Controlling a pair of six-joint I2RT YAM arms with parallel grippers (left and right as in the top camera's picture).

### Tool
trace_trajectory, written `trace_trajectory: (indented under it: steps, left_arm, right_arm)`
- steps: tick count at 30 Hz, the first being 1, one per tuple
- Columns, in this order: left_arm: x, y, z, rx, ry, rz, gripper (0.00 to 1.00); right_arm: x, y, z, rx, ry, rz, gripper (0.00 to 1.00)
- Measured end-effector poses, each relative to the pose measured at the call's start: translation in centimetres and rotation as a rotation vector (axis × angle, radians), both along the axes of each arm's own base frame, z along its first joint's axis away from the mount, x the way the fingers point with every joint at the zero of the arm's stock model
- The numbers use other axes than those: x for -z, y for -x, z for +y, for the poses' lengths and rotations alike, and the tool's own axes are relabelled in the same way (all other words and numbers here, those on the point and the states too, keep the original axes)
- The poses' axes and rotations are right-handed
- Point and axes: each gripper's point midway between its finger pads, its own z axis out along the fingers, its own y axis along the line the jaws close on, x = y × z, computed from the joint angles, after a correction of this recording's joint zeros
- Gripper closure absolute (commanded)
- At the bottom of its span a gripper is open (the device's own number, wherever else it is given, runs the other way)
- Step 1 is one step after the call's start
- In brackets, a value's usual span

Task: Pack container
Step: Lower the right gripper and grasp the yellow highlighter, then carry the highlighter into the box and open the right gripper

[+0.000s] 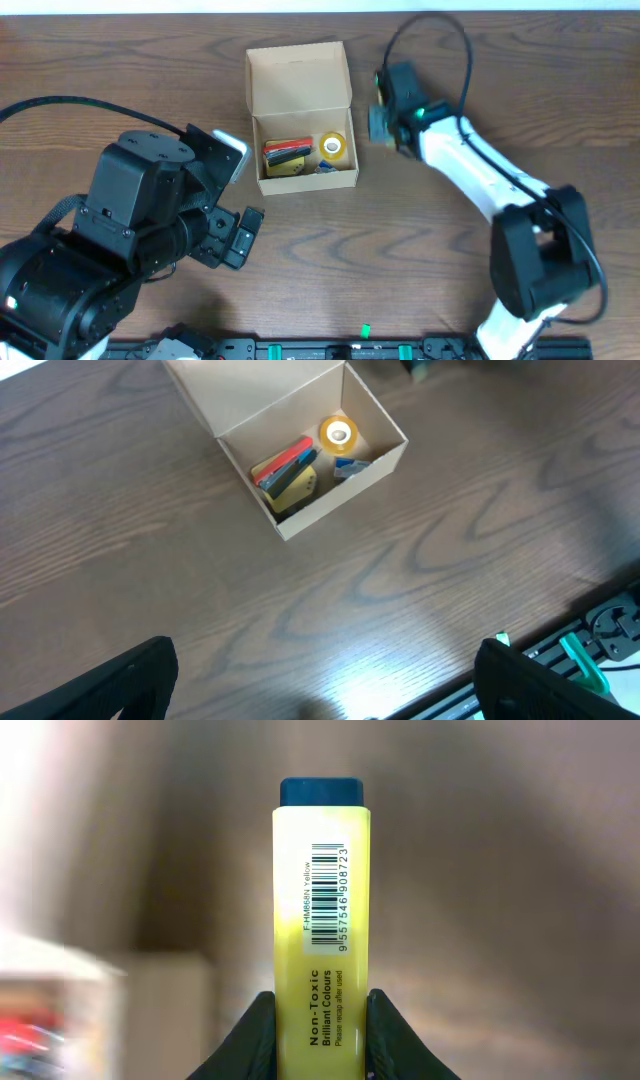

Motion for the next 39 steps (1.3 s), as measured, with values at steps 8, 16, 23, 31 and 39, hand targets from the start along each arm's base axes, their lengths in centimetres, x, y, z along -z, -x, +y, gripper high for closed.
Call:
trace_trajectory:
  steps: [8,16,23,31,39]
  left_arm:
    - [0.0,0.0,0.0,0.000,0.000,0.000,0.05]
    - [0.0,0.0,0.0,0.000,0.000,0.000,0.05]
    - [0.0,0.0,0.0,0.000,0.000,0.000,0.05]
    - [0.0,0.0,0.0,0.000,0.000,0.000,0.05]
    - [0.0,0.0,0.0,0.000,0.000,0.000,0.05]
  right_arm:
    - [-13.0,-1.5,6.0,-0.313,-0.098,-0.307,0.99]
    - [-5.4,4.9,14.6,-0.938,0.093,-0.180,0.98]
    - [-0.3,6.3,16.1,-1.243,0.260,-0.166,0.99]
    - [3.5,5.2,16.2,-1.356,0.379,-0.178,0.95]
    - [3.2,3.7,16.6,-1.359,0.444,-0.249,0.57]
